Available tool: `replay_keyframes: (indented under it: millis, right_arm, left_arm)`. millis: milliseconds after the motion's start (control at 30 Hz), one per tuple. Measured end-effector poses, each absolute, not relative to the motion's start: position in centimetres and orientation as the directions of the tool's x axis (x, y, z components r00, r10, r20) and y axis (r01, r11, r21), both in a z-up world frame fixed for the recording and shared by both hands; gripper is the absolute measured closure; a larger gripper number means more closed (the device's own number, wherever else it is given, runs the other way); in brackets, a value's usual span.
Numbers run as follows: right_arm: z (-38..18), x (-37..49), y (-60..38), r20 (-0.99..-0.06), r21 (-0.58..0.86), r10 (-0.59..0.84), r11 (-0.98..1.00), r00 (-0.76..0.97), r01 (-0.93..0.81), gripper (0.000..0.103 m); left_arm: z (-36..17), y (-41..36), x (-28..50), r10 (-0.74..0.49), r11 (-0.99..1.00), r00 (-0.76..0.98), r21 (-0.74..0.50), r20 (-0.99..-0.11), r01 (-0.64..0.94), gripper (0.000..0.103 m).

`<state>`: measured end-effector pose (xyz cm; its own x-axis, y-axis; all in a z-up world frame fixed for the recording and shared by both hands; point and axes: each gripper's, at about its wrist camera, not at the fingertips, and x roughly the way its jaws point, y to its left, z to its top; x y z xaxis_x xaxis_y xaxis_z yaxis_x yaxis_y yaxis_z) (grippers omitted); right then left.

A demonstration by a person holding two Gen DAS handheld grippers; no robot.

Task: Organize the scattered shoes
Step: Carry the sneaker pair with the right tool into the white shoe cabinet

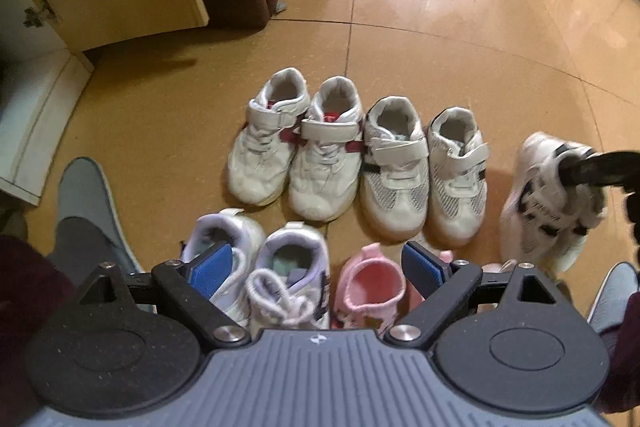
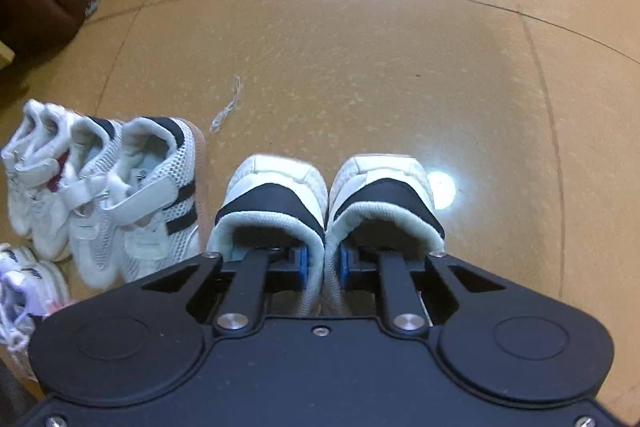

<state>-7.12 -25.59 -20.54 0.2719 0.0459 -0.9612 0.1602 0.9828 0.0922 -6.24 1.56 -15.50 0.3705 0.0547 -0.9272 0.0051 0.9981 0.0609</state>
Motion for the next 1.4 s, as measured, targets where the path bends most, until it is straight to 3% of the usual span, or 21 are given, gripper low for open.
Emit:
replay_keyframes:
  millis: [333, 500, 733, 1000, 1200, 1400]
  right_arm:
    - [-14.4, -9.3, -24.9, -0.916, 0.153, 0.083, 0.976, 0.392, 0.153, 0.089]
    - [-12.0, -8.8, -22.8, -0.886, 0.187, 0.12, 0.976, 0.448, 0.109, 0.089]
    - [-8.0, -7.3, -17.3, -0.846, 0.163, 0.165, 0.985, 0.507, -0.048, 0.089]
    - [-6.2, -4.2, -10.3, -0.821, 0.126, 0.251, 0.956, 0.513, -0.267, 0.089]
    - [-6.3, -1.4, -4.0, -0.834, 0.075, 0.278, 0.912, 0.476, -0.403, 0.089]
    - [-6.2, 0.5, 2.2, -0.832, 0.09, 0.343, 0.858, 0.435, -0.505, 0.089]
  left_arm:
    - [-9.0, 0.5, -8.4, 0.057, 0.993, 0.505, 0.101, -0.861, 0.06, 0.011]
    - [-5.9, -0.8, -6.9, 0.113, 0.961, 0.525, 0.227, -0.843, 0.158, 0.011]
    - [-1.3, 2.3, -5.9, 0.041, 0.972, 0.554, 0.162, -0.831, 0.17, 0.011]
    - [-0.7, 10.5, -5.0, 0.126, 0.932, 0.527, 0.282, -0.84, 0.227, 0.011]
    - [-1.7, 15.1, -5.4, 0.051, 0.954, 0.537, 0.2, -0.842, 0.222, 0.011]
    - [-3.0, 17.1, -5.6, 0.056, 0.94, 0.476, 0.207, -0.877, 0.271, 0.011]
